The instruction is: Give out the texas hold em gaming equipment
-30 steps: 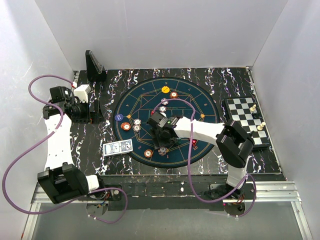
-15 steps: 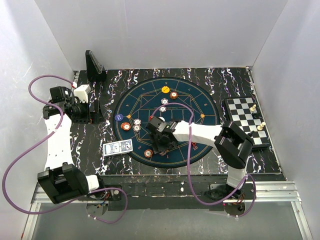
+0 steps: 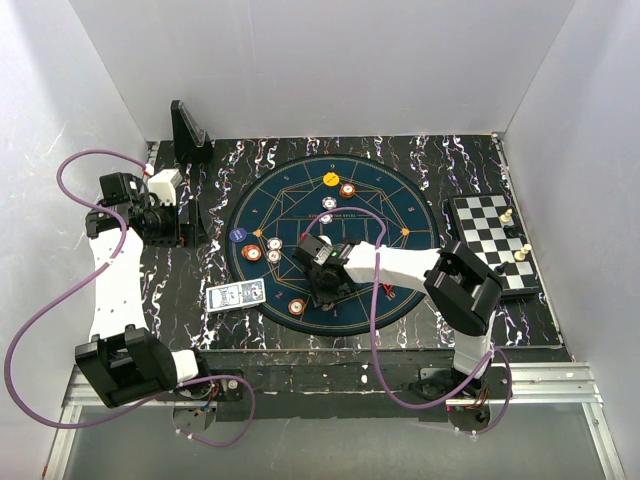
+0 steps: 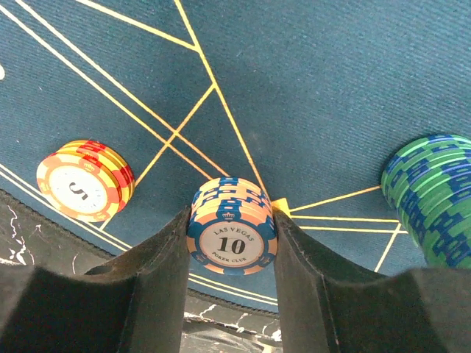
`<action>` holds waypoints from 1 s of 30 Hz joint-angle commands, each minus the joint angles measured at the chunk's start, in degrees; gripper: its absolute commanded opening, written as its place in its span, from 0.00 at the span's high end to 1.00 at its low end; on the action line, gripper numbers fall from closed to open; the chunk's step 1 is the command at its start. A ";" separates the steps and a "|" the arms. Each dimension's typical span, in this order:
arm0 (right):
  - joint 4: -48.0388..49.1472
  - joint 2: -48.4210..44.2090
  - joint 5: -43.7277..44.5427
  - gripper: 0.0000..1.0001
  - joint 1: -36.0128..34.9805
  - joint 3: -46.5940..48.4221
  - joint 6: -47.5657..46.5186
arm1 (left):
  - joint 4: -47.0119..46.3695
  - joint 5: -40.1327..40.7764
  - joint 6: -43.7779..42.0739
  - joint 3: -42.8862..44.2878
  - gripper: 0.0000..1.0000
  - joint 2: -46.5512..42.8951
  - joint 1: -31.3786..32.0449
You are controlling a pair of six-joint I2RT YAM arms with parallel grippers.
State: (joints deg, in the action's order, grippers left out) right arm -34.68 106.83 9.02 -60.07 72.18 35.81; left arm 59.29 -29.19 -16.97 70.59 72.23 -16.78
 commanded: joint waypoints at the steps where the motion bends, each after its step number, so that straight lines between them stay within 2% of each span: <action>1: -0.66 0.75 0.65 0.57 -0.83 0.50 0.57 | -0.40 -0.87 -1.04 -0.36 0.00 -1.83 -0.28; 7: -2.15 -1.18 1.35 0.73 -0.92 2.35 0.40 | -0.66 -0.78 -0.78 -0.10 0.00 -1.83 -0.28; 12: -2.42 -4.86 1.71 0.82 -0.92 3.49 0.22 | -0.58 -0.96 -0.78 -0.19 0.00 -1.83 -0.36; 21: -6.27 -10.05 5.74 0.83 0.04 9.90 -2.50 | -0.40 -1.13 -0.52 0.43 0.00 -1.82 -0.36; 30: -7.25 -14.10 4.00 0.84 13.65 10.00 -4.96 | -0.31 -0.69 -0.61 0.69 0.00 -1.65 -0.28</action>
State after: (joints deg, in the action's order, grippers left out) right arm -40.45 95.24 12.23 -52.97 81.12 32.58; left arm 59.31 -29.19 -17.17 70.59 72.23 -16.78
